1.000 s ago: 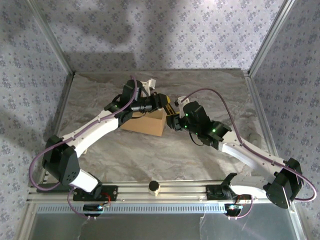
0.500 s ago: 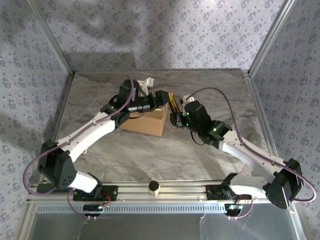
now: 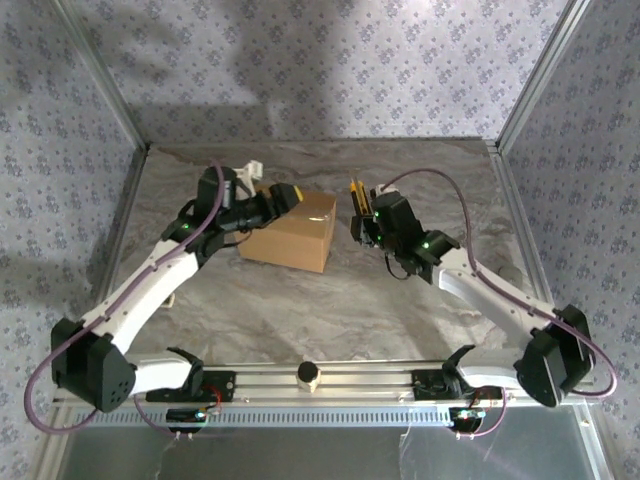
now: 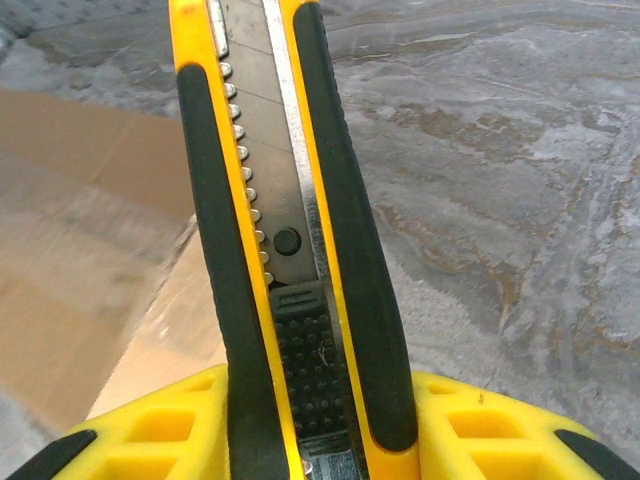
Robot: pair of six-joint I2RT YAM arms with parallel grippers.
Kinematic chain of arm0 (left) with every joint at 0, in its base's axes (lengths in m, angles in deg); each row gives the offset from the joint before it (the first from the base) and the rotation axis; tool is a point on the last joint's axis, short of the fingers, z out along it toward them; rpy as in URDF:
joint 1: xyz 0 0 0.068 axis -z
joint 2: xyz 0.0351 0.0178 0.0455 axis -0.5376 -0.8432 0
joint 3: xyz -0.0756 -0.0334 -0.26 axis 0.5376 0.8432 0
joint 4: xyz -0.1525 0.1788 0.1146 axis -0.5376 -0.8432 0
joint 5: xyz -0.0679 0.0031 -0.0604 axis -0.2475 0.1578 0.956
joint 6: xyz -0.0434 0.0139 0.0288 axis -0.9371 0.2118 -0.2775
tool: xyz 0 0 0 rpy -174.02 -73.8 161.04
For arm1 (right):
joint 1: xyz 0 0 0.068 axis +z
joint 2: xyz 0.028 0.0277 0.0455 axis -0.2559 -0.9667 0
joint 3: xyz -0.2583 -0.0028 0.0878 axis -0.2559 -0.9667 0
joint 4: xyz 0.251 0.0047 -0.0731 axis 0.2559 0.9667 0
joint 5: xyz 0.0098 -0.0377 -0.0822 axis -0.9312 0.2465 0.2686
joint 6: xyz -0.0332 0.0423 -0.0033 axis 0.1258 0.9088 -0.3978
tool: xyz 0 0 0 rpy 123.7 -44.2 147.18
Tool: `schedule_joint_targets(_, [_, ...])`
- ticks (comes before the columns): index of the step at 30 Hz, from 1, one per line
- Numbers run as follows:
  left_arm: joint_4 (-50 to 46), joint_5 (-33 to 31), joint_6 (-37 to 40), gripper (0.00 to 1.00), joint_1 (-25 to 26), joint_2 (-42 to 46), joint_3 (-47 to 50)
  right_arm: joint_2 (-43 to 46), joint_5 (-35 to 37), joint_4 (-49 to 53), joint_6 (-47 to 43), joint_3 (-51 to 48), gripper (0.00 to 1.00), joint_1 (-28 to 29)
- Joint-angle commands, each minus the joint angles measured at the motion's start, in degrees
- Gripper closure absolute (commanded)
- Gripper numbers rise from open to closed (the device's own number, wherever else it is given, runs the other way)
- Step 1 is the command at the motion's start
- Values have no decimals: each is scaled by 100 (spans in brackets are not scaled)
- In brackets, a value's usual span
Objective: Unpack the express box
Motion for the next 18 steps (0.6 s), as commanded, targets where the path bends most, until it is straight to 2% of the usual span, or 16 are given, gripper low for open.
schedule_joint_targets(1, [-645, -256, 255, 29, -438, 381, 196, -429, -110, -294, -256, 452, 100, -289])
schedule_joint_targets(7, [-966, -381, 376, 29, -1081, 647, 660, -1589, -77, -762, -653, 1276, 100, -679])
schedule_joint_targets(12, [-870, -306, 414, 29, -1159, 638, 915, -2667, -208, -908, -697, 2080, 100, -907])
schedule_joint_targets(18, [-781, -395, 433, 29, -1196, 614, 1078, -3578, -466, -959, -779, 2859, 100, -914])
